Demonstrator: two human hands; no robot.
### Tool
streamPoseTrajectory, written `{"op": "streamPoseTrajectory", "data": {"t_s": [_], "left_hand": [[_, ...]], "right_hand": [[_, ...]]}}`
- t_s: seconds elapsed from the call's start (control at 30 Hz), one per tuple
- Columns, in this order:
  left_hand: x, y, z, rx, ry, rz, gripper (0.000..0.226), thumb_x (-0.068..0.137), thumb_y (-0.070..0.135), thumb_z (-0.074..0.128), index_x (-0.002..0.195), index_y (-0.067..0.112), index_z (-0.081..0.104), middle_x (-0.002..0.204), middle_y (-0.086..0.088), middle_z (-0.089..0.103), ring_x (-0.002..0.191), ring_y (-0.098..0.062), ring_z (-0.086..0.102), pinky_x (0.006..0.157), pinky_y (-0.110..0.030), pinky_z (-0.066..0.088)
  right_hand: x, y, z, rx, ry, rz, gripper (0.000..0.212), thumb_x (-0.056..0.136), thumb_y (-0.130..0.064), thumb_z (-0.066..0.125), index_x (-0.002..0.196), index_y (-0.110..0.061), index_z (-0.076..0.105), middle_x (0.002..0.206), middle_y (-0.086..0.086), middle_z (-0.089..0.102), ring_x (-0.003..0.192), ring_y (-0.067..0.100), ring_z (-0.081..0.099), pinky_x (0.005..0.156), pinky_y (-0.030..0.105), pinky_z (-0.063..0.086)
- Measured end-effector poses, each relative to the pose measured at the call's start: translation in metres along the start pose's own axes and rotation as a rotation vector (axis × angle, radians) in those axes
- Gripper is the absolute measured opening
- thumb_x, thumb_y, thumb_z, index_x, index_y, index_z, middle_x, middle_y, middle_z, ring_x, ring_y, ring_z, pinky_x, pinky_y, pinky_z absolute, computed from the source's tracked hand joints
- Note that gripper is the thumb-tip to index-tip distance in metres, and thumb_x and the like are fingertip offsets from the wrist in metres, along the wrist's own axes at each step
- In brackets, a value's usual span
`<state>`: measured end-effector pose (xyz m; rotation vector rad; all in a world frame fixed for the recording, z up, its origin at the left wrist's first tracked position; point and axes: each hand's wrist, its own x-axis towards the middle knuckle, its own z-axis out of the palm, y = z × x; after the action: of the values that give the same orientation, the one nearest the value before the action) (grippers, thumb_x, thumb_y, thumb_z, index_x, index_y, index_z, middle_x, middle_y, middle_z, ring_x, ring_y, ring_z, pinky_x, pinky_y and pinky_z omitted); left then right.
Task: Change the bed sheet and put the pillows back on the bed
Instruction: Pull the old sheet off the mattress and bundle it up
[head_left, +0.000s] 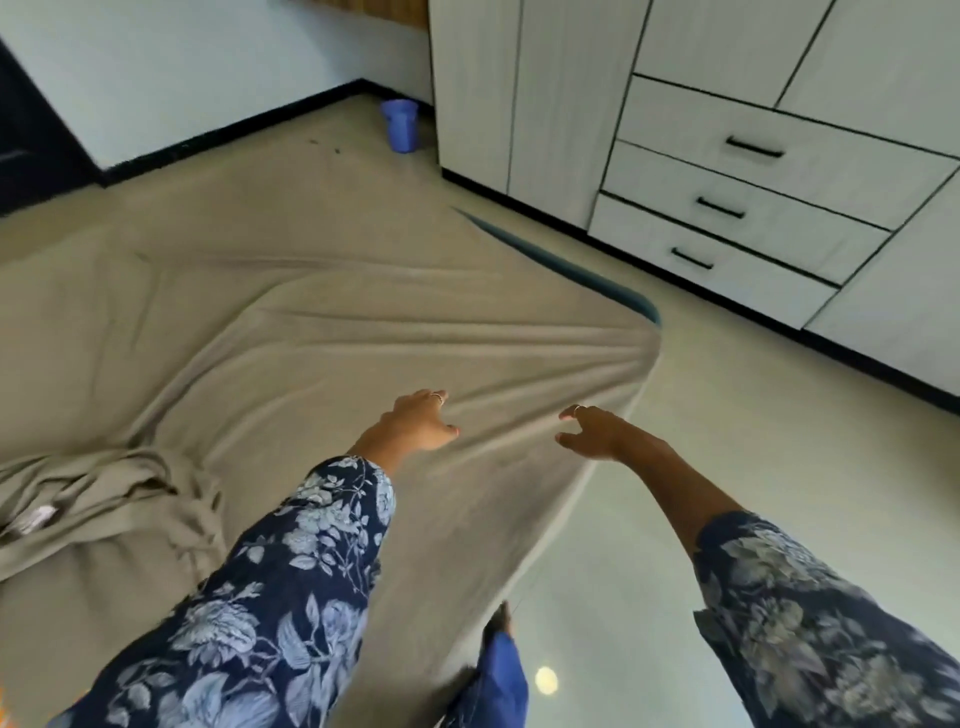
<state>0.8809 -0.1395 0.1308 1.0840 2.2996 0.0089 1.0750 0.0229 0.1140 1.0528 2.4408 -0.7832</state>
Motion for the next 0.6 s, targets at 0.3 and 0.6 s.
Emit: {"op": "streamPoseTrajectory", "data": {"t_s": [0.3,0.6], "left_hand": [[0.149,0.139,-0.024,0.030,-0.074,0.186,0.070,0.097,0.033,0.050,0.154,0.018,0.013,0.162,-0.002,0.009,0.148,-0.024,0.009,0.117,-0.043,0.018],[0.258,0.227,-0.012,0.132,-0.101,0.260,0.070,0.099,0.037,0.046,0.155,0.018,0.008,0.162,-0.001,0.002,0.149,-0.026,0.004,0.117,-0.043,0.018]], "right_hand": [[0.097,0.099,-0.085,-0.101,-0.015,0.145,0.055,0.098,-0.033,0.047,0.148,-0.016,0.030,0.152,0.009,0.028,0.136,0.031,0.035,0.112,0.043,0.031],[0.198,0.172,-0.125,-0.303,-0.100,0.106,0.053,0.100,-0.035,0.042,0.148,-0.019,0.027,0.150,0.008,0.026,0.134,0.033,0.035,0.110,0.047,0.029]]}}
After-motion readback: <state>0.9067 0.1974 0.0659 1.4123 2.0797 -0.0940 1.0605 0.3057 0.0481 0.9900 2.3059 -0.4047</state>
